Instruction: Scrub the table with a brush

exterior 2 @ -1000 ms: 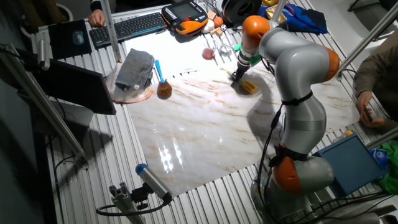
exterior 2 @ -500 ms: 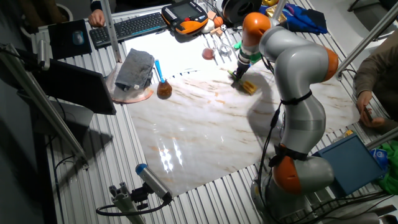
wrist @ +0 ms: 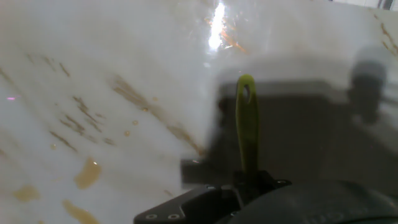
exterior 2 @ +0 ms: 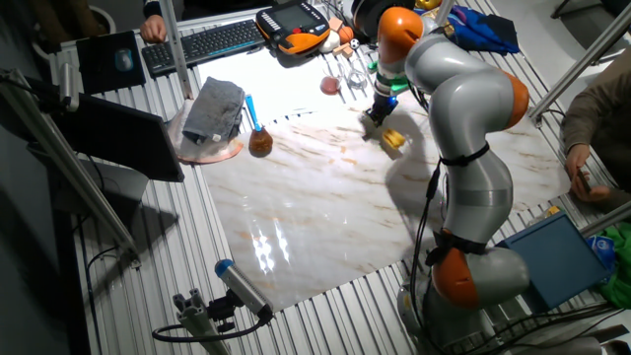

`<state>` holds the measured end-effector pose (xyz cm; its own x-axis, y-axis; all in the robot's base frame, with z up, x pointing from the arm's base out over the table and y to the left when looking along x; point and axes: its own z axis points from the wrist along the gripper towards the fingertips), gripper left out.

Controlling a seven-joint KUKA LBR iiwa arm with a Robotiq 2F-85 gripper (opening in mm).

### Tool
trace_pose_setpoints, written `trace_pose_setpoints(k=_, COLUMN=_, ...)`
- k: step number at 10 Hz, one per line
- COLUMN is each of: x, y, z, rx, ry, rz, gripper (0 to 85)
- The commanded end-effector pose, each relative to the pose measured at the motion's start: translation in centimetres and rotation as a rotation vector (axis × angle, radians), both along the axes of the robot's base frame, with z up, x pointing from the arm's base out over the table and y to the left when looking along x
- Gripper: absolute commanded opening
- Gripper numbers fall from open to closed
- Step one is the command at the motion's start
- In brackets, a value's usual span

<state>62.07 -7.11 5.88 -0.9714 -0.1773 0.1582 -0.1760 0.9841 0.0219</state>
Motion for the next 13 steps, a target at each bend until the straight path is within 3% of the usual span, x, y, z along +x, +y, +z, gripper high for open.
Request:
trace_pose_setpoints(k=1, x=-0.34, y=0.4, z=-0.1, rx=-0.014, ry=-0.013, rz=-0.281, gripper=0.0)
trace_pose_setpoints(k=2, x=-0.86, y=1.1, z=-0.3, rx=0.009, ry=-0.03, rz=-0.4, gripper=0.0)
trace_pose_setpoints(k=6, x=-2.0, y=3.1, z=-0.6, rx=0.014, ry=-0.037, rz=-0.626, gripper=0.0)
trace_pose_setpoints(k=9, x=-2.18, y=4.4, z=-0.4, rx=0.002, ry=-0.041, rz=-0.749, gripper=0.0)
trace_pose_setpoints(k=11, x=-2.08, y=5.0, z=-0.5, rx=-0.021, ry=-0.046, rz=-0.853, gripper=0.0)
trace_pose_setpoints(k=13, x=-1.93, y=5.0, z=-0.9, rx=-0.017, ry=-0.052, rz=-0.939, gripper=0.0)
